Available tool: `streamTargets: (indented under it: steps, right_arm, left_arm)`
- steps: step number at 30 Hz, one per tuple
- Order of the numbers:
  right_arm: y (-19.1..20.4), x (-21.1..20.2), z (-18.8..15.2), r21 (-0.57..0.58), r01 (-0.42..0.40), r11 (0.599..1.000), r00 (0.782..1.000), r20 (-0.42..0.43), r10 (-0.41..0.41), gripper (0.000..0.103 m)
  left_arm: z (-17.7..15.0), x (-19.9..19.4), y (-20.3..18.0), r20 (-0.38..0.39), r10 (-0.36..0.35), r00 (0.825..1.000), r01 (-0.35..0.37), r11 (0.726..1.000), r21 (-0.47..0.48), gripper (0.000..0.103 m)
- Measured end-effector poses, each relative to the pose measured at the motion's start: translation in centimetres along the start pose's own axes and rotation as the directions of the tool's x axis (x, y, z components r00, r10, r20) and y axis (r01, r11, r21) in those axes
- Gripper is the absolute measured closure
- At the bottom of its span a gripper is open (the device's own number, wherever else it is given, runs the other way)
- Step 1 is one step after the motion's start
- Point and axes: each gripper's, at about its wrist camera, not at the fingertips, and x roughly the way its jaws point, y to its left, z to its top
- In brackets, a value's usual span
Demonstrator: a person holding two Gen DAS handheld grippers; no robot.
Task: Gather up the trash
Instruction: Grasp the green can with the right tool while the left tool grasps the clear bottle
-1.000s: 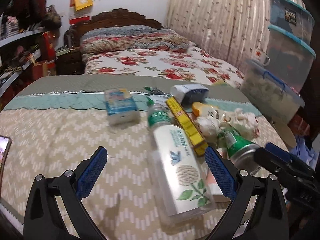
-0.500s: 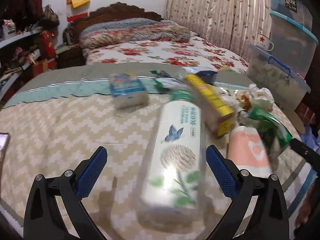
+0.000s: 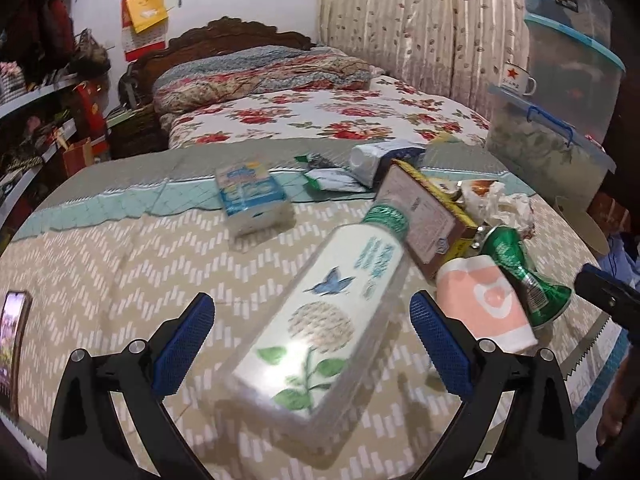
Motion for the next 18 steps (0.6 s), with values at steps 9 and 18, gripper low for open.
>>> streamTargets:
  steps: [9, 18]
  right_arm:
    - [-7.7, 2.9, 0.7, 0.357, -0.129, 0.925, 0.983, -0.074, 0.166, 0.019]
    - [-8.3, 5.9, 1.6, 0.363, -0.169, 0.916, 0.964, -0.132, 0.230, 0.033]
  left_arm:
    - [-0.1, 2.1, -1.8, -0.039, 0.023, 0.999, -0.020, 0.996, 0.082, 0.009]
    - [-0.9, 3.0, -0.7, -0.100, 0.003, 0.995, 0.005, 0.997, 0.079, 0.010]
